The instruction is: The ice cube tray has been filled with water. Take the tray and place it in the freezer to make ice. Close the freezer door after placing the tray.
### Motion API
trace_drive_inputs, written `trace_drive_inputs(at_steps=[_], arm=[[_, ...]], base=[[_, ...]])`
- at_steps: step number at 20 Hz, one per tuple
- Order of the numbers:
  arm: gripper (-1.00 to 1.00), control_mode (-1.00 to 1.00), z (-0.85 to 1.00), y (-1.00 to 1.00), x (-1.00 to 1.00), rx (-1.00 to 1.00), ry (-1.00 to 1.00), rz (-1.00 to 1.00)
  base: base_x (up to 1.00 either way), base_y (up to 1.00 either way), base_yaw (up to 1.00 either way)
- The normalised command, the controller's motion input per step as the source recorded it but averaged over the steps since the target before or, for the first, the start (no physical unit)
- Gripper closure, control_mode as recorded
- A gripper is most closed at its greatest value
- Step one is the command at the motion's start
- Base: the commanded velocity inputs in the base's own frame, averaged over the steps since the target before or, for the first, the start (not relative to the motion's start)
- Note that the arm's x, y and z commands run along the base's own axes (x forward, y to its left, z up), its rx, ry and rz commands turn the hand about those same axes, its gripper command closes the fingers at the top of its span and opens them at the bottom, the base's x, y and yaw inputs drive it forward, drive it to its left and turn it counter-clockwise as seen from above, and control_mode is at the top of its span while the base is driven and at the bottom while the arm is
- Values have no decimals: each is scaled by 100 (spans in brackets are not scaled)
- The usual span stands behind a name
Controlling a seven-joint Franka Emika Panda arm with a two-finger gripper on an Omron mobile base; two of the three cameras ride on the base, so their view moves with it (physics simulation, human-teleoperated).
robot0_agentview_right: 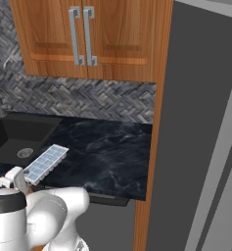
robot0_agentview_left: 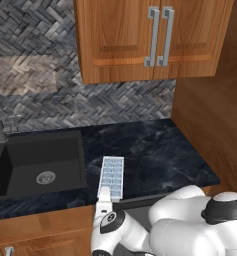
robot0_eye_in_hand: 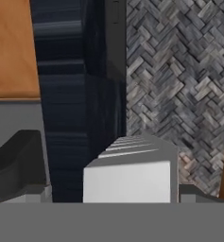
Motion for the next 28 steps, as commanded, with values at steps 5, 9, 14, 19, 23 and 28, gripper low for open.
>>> trace_drive_inputs(at_steps=[5,9,14,19,23,28], arm=[[-100,-100,-14,3,19,0,-2,4],[100,-100,-14,0,16,0,-4,5],[100,-100,-8,0,8,0,-2,4],[100,-100,5,0,-7,0,-2,1],[100,-100,67,0,-46,-6,-8,1],[100,-100,94,0,-47,-9,-3,2]], base=[[0,0,0],[0,0,0],[0,0,0],[0,0,0],[0,0,0],[0,0,0]])
